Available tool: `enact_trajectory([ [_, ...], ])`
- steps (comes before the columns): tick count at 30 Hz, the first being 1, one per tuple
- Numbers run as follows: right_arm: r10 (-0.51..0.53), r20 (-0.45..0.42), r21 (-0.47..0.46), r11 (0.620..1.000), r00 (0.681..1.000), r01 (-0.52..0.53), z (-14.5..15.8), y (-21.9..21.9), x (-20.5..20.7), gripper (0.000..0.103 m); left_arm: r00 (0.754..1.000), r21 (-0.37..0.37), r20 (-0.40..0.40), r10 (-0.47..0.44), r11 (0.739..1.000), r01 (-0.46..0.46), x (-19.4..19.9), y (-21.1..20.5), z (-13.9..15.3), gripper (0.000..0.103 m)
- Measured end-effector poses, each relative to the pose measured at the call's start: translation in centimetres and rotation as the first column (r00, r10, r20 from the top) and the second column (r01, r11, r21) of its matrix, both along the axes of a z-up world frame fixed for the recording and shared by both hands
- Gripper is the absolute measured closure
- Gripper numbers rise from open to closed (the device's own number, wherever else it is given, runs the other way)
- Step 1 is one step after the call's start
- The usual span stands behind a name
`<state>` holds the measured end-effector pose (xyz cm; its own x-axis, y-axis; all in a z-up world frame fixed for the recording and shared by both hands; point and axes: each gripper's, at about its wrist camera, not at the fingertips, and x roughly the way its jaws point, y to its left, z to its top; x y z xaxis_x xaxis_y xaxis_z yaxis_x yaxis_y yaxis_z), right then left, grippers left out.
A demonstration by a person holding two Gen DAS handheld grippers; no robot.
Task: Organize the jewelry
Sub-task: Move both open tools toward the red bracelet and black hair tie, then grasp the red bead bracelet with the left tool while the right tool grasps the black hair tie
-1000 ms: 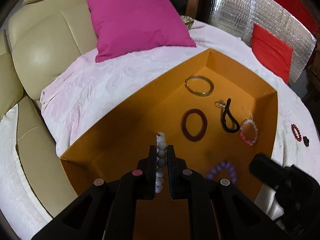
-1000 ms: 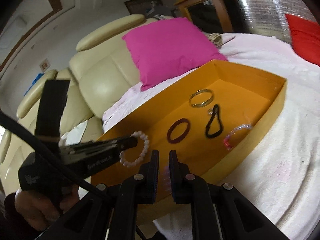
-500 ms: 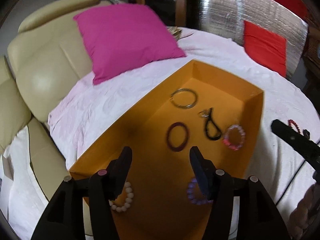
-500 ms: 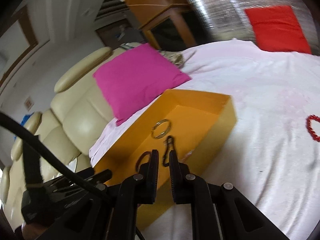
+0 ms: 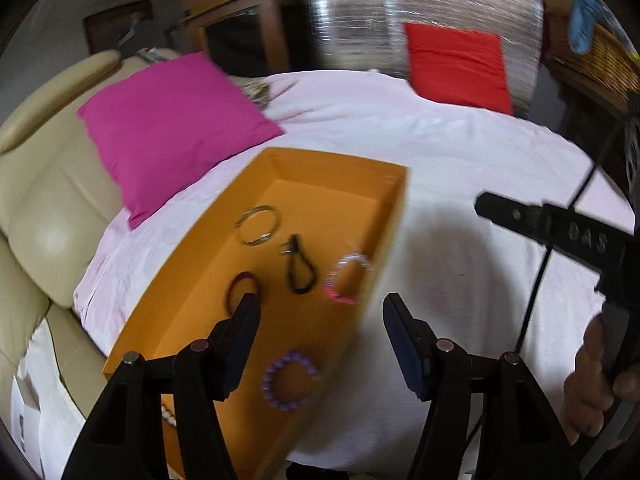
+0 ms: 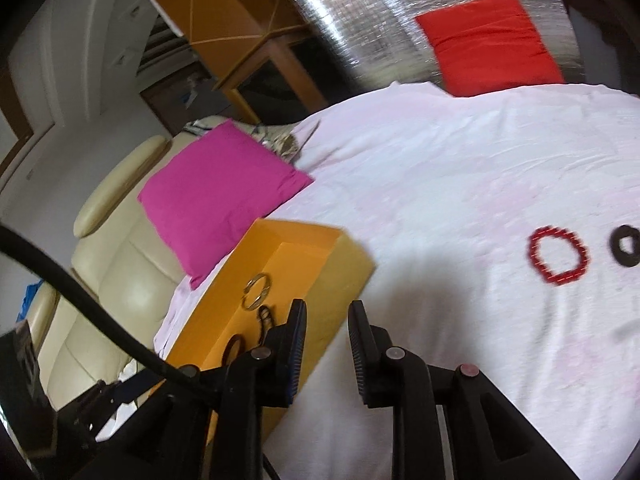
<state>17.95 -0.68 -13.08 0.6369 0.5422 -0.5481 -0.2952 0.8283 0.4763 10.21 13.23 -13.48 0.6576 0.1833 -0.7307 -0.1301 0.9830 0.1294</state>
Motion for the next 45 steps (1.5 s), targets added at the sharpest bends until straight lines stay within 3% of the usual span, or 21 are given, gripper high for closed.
enact_trajectory([
  [10, -0.134, 0.011, 0.032, 0.991, 0.991, 0.134, 1.7, -7.0, 0.4, 0.079, 0.987, 0.066, -0.039, -0.154, 0.985, 0.157, 1.0, -8.2, -0.5, 0.037],
  [20, -0.279, 0.009, 0.047, 0.959, 0.96, 0.278, 2.4, -14.4, 1.0, 0.079, 0.96, 0.093, -0.085, -0.266, 0.957, 0.274, 3.0, -14.2, -1.7, 0.037],
  [29, -0.371, -0.002, 0.043, 0.928, 0.929, 0.371, 2.3, -19.5, 1.1, 0.079, 0.955, 0.038, -0.09, -0.282, 0.957, 0.287, 6.5, -17.9, -3.1, 0.037],
  [37, -0.409, -0.026, 0.038, 0.911, 0.912, 0.41, 1.9, -22.8, 1.3, 0.079, 0.971, -0.063, -0.051, -0.232, 0.971, 0.229, 9.1, -17.8, -4.7, 0.037],
  [45, -0.448, -0.095, 0.067, 0.888, 0.889, 0.455, 0.9, -26.9, 2.0, 0.079, 0.967, -0.147, -0.047, -0.252, 0.959, 0.243, 12.3, -17.1, -6.9, 0.037],
])
